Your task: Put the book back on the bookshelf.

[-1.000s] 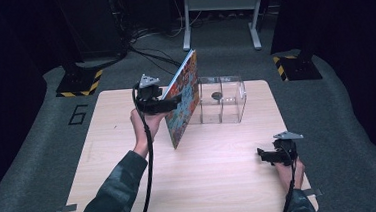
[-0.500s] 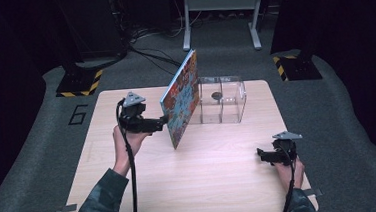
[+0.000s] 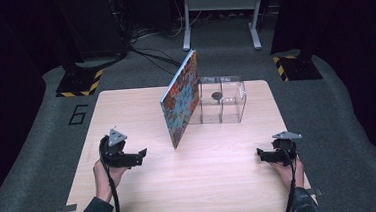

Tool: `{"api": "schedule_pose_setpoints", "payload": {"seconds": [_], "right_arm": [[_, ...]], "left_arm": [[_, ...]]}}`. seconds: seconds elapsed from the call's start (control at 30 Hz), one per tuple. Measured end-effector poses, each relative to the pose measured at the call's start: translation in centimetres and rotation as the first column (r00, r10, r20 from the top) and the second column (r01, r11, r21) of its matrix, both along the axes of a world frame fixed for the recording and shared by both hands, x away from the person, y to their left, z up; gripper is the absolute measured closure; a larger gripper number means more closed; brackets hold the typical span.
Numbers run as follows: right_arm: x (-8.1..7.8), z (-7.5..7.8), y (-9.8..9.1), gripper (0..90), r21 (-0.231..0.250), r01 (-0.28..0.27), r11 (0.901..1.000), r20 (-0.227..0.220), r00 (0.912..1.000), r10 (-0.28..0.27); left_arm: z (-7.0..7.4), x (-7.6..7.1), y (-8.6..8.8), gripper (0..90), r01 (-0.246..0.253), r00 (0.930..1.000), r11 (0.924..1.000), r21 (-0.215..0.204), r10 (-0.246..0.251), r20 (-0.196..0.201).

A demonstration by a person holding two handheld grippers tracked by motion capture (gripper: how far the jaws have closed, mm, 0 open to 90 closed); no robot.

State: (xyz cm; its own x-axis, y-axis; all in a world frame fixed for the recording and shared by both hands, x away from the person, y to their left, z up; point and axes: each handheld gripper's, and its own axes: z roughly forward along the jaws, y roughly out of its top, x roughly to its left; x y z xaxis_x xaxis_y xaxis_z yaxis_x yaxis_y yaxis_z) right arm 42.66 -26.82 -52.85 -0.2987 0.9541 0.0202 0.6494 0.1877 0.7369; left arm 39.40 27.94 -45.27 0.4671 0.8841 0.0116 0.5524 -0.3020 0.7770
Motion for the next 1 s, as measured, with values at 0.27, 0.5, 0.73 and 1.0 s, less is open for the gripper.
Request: {"api": "schedule_pose_setpoints", "payload": {"seconds": [0.27,0.5,0.73,1.0], "right_arm": [[0.0,0.0,0.0,6.5,0.001,-0.001,1.0000,0.003,1.0000,0.001],[0.1,0.0,0.0,5.5,-0.002,0.006,1.0000,-0.005,1.0000,-0.006],[0.1,0.0,0.1,5.4,-0.005,0.011,0.9999,-0.006,0.9999,-0.011],[0.1,0.0,0.1,5.2,-0.005,0.011,0.9999,-0.008,0.9999,-0.011]], "left_arm": [[-4.9,-1.5,2.0,0.0,-0.037,0.9952,0.9976,0.059,0.042,-0.088],[-7.4,-2.6,3.9,0.0,-0.070,0.9874,0.9949,0.073,0.079,-0.137],[-7.9,-3.4,4.2,0.1,-0.097,0.9909,0.9947,0.033,0.100,-0.090],[-7.9,-3.3,4.2,0.0,-0.101,0.9909,0.9945,0.030,0.103,-0.087]]}}
